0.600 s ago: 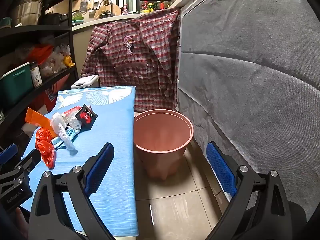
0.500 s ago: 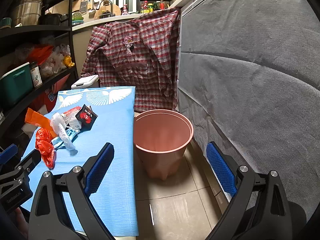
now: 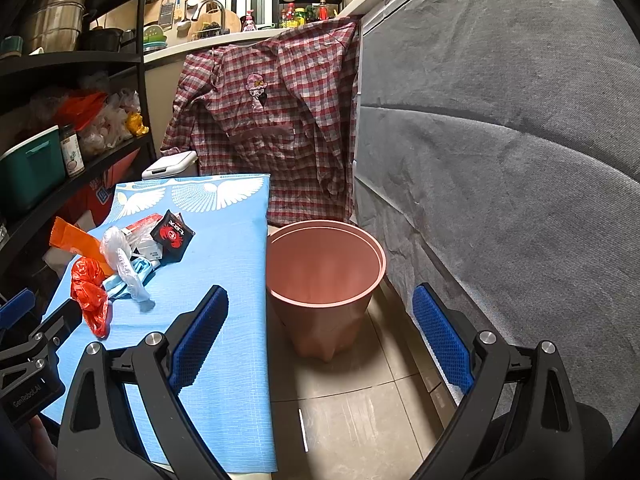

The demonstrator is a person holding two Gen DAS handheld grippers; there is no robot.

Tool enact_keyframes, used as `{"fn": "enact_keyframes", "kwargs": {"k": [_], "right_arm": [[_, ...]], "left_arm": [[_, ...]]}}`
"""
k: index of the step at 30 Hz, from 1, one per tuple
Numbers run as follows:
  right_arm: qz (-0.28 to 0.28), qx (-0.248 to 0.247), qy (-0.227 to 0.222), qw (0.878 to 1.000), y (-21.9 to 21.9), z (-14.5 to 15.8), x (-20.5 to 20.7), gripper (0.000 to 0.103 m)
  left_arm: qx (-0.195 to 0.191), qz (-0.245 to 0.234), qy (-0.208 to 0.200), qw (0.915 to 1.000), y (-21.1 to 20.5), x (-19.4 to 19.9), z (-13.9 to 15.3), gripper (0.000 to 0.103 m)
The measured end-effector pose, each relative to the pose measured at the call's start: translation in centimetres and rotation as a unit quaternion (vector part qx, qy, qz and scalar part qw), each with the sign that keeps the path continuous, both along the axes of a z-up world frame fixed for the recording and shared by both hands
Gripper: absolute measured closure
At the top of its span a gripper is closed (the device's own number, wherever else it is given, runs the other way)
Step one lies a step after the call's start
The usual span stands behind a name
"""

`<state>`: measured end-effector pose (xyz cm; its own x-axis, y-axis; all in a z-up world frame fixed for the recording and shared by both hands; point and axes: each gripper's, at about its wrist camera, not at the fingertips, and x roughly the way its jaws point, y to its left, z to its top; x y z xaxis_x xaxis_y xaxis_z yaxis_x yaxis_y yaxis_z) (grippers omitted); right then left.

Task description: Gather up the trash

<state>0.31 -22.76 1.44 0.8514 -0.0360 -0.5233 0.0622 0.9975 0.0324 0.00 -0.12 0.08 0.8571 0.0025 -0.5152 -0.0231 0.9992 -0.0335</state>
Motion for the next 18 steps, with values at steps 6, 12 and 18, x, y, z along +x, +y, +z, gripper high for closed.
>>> {"fn": "enact_keyframes", "kwargs": {"k": [6,12,18], "right_arm": [[0.000,0.001,0.000,1.000,-0.03,0.08,0.02,0.011],[0.000,0.001,0.000,1.000,-0.02,0.07,-0.01,0.011],[-0.001,0.000,-0.002,1.000,-0.02,0.14,0.02,0.011]], "left_arm": [[0.000,0.001,0.000,1.0000,0.01,0.00,0.00,0.011],[0.000,0.000,0.000,1.0000,0.02,0.00,-0.01,0.011],[0.000,0.000,0.000,1.0000,0.01,-0.01,0.00,0.011]]}}
